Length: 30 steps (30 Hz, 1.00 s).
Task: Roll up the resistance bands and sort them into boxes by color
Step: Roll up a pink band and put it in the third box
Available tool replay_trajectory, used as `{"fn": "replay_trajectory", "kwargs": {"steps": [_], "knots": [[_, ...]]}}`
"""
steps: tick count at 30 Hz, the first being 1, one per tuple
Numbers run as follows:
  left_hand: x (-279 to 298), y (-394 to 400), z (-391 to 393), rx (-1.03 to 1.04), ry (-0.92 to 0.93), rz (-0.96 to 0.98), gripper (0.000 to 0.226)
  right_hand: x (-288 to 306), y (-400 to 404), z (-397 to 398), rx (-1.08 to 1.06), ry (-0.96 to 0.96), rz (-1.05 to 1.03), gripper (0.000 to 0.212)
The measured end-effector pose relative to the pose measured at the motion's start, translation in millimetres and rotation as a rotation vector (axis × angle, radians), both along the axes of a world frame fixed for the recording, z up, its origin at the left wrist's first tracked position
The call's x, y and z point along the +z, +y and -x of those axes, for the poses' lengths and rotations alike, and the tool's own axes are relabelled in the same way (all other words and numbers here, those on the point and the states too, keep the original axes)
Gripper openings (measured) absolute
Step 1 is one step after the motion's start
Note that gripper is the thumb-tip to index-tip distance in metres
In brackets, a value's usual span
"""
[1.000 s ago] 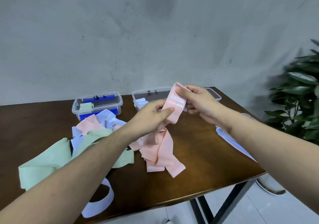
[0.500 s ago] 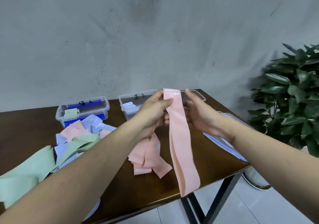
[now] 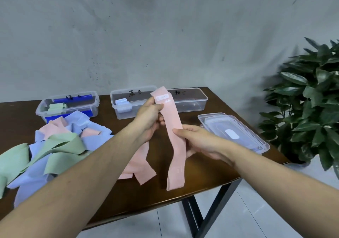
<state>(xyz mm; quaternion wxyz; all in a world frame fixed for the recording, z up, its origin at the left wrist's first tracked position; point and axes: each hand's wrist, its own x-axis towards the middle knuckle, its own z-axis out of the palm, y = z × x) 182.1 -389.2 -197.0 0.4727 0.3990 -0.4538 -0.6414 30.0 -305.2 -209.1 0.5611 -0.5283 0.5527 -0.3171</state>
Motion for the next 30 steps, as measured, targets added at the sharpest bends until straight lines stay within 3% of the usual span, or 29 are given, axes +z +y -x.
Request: {"fn": "replay_trajectory", "kwargs": {"steps": [4,9,19,25,30], "knots": [[-14.6,-4.3,19.3,0.048,-0.032,-0.031,0.034,-9.1,0.4,13.9,0.001,0.016,-0.132,0.024],[-35.6,-19.4,35.3,0.13,-0.136,-0.08,0.032,-27.0,-5.7,27.3,0.06,0.112,-0.154,0.034],[-62.1,-53.6,57.5,0.198,-0.144,-0.263,0.024,-50.5,-21.2,38.8,0.118,0.365,-0.212,0.038],[-74.6,-62.0,64.6,0.223,-0.128,-0.321,0.041,-55.9,-21.9,41.1,0.151,0.907,0.024,0.037],[-84.8,-64.9,55.7,0.185,-0.223,-0.315,0.054,-56.0,-17.0,44.0,0.155,0.948,0.099,0.028]]}}
